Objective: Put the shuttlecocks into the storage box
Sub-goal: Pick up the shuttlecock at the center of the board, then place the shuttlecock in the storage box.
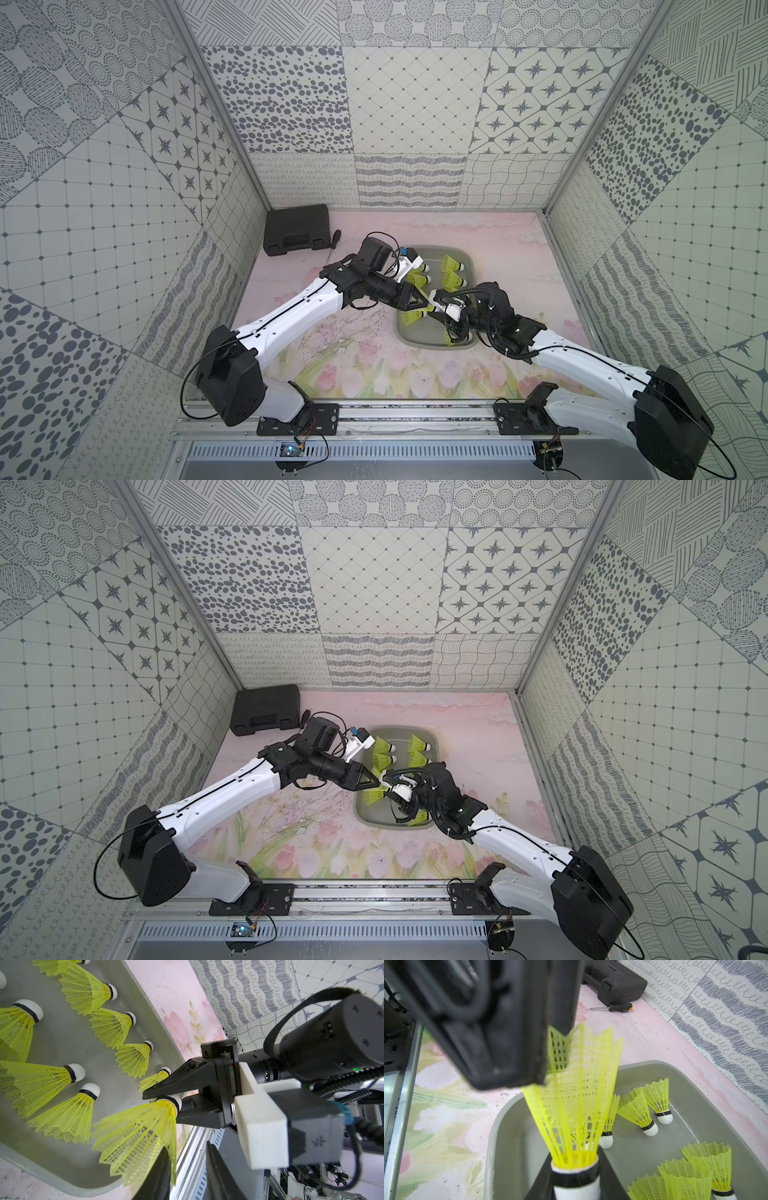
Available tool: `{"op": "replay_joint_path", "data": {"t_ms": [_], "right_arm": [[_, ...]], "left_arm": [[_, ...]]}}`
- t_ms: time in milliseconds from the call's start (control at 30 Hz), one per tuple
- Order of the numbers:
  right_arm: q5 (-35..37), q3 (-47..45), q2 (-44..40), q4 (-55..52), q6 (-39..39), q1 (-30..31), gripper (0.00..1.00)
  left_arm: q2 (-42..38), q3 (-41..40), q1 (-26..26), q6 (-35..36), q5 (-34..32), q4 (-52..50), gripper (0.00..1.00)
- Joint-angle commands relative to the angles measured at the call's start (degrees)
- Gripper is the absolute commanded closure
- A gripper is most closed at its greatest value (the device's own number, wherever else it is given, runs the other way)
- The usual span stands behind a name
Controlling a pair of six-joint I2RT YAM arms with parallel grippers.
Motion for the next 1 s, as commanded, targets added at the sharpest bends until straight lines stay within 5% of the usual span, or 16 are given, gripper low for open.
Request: {"op": "replay_joint_path", "data": {"t_ms": [0,167,300,500,667,967], "right_arm": [[0.25,2.56,0.48,1.89,1.20,0.28,0.75],[0.24,2.62,0.42,1.90,1.35,0.26,0.74],[0.79,2.53,0.40,1.93,1.48,0.24,0.66],[6.74,-0.07,-1.96,5.35,4.24,0.29,0.28],[11.69,-4.48,-6.80,7.86,6.08,0.13,0.08],[16.64,-7.08,-17.30,6.54,8.86,-0.65,0.03]], "left_arm": [[-1.05,-1.42,0.24,-2.26,-2.17,7.18,0.70],[-0.14,-1.51,0.25,-2.70,-2.77,7.51,0.78],[-0.02,-1.63,0.24,-3.29,-2.85,7.99,1.00],[-1.74,-3.05,0.36,-6.38,-6.00,10.39,1.00],[-4.42,-6.23,0.33,-10.84,-15.71,12.17,1.00],[-5.30,-11.42,-0.53,-20.08,-14.77,15.49,1.00]]}}
